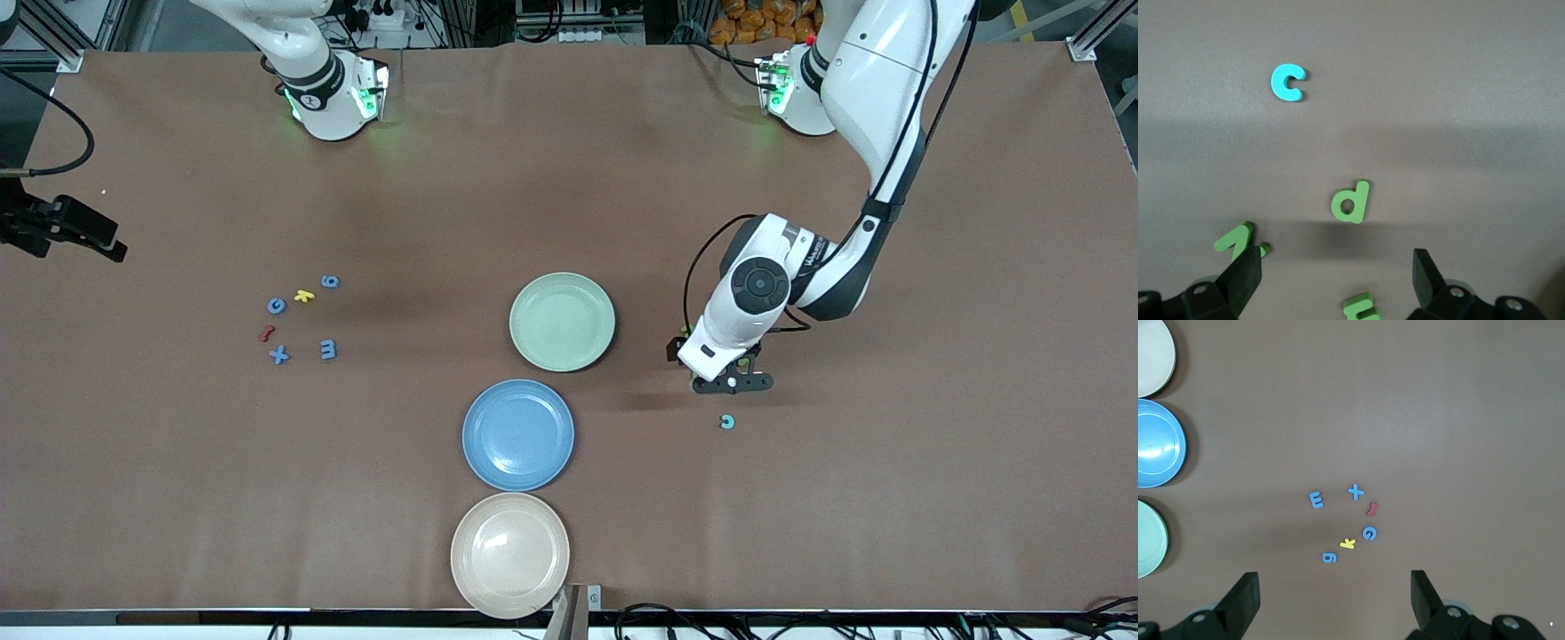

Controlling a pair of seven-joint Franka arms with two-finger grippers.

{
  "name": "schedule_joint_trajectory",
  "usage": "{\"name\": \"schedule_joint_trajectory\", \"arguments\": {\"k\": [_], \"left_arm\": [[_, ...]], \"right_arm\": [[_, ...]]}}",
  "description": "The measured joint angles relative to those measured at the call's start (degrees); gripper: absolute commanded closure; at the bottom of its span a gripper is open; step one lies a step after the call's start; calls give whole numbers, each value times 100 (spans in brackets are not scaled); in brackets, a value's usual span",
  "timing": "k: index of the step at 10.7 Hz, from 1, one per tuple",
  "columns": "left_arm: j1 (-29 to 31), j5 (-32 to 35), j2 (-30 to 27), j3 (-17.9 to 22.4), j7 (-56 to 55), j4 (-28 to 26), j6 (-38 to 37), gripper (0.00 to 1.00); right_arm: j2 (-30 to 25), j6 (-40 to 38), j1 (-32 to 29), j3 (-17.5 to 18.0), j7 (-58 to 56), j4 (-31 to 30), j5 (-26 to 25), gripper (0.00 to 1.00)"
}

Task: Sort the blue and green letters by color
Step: 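Reach the left gripper down to the green letter d and grasp it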

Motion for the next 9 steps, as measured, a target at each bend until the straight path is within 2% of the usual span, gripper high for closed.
{"name": "schedule_joint_trajectory", "arguments": {"k": [2,5,9], "left_arm": [[-6,48,107,2,-1,93,0,0],[-13,102,393,6,-1,353,0,0],[-15,331,574,7,-1,436,0,0]], "right_arm": [[5,5,0,2,-2,-23,0,6],[18,26,0,4,-2,-88,0,6],[19,54,0,52,-2,-211,1,4]]}}
